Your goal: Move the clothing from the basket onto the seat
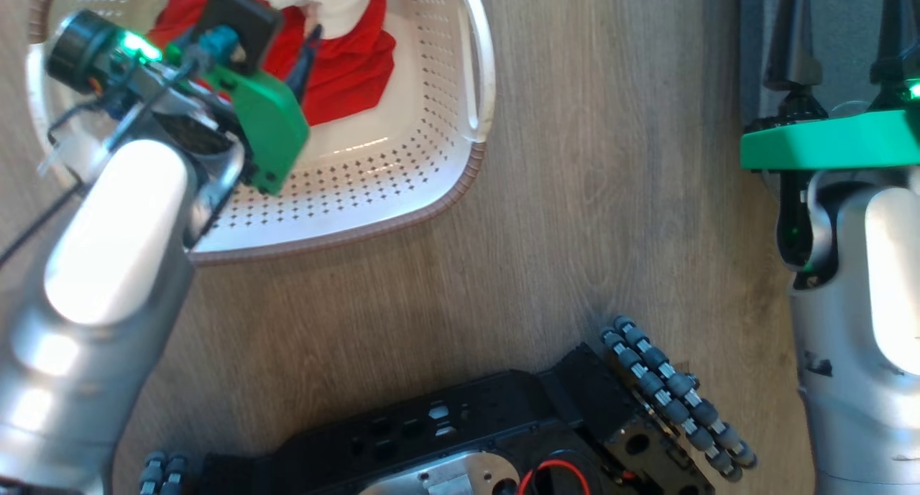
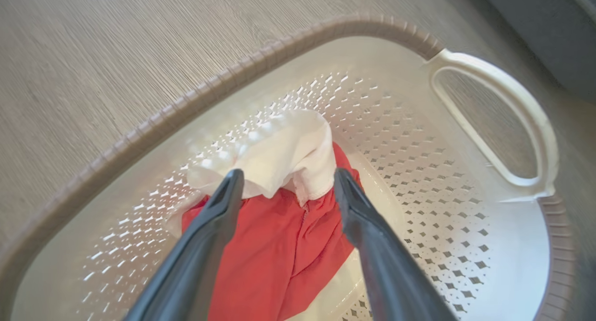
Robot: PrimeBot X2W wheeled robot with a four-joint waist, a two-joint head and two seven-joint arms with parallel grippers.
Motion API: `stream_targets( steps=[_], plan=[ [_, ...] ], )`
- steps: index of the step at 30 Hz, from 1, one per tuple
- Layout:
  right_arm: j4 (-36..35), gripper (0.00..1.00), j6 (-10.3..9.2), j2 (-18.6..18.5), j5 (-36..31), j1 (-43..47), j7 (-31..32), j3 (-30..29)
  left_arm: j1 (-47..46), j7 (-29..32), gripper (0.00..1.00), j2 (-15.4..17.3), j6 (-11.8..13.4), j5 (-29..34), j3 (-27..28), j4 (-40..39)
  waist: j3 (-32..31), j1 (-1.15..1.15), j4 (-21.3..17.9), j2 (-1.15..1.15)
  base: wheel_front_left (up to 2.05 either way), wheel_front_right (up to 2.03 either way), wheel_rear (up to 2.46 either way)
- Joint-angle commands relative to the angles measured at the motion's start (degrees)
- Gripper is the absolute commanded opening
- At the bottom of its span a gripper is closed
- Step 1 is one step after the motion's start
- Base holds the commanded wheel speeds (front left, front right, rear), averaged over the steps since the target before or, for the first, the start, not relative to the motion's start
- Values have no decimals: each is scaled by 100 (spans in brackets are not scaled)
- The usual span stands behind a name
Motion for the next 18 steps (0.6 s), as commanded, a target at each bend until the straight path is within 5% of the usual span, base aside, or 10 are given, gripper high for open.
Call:
stream_targets(
  steps=[1,18],
  plan=[
    [-148,100,40,52,33,180,-27,101,-103,51,100,84,61,9,157,-43,47,0,-69,0,0,0,0],
    [-253,100,40,58,54,324,-27,161,-955,-335,100,-531,299,-266,279,1689,301,0,-207,0,0,0,0]
  ],
)
